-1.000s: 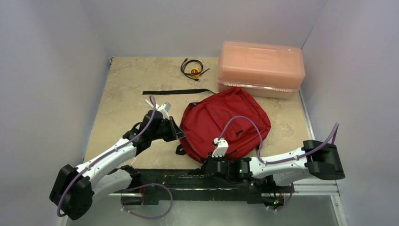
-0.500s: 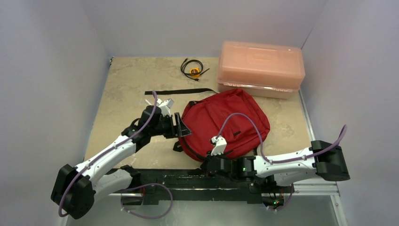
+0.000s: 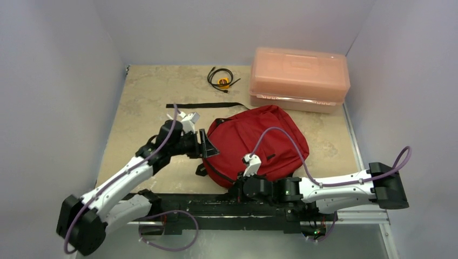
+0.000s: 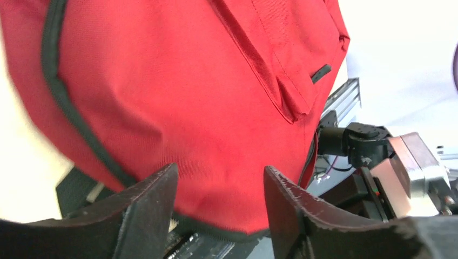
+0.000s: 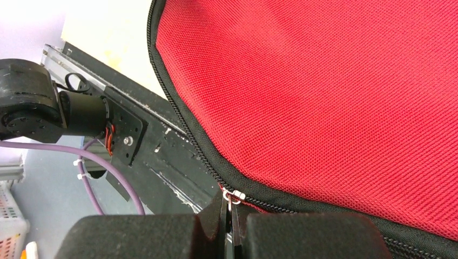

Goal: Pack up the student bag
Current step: Adjust the student bag at the center of the board.

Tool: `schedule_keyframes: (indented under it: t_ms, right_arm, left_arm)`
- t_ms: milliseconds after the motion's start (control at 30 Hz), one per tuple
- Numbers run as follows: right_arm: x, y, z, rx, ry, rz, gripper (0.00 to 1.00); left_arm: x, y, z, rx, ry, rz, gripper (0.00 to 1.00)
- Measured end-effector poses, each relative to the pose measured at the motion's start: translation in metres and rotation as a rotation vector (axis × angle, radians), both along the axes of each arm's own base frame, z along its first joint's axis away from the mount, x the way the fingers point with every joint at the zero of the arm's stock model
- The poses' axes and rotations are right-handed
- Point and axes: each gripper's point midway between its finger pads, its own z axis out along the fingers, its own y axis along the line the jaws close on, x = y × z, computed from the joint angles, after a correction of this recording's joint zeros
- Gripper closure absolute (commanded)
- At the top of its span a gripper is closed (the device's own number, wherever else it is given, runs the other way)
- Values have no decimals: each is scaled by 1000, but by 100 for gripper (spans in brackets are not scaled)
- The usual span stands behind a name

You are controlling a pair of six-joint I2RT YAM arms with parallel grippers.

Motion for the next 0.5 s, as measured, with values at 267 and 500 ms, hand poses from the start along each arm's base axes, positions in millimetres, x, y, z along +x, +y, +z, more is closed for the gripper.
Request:
schedule_keyframes:
  t_ms: [267, 500]
  right_arm:
    - [-8, 0, 4, -83, -34, 92, 9]
    - [-26, 50, 83, -108, -175, 242, 1]
  left_arm:
    - [18, -35, 30, -52, -17, -106, 39]
    - [23, 23, 80, 69, -178, 151, 11]
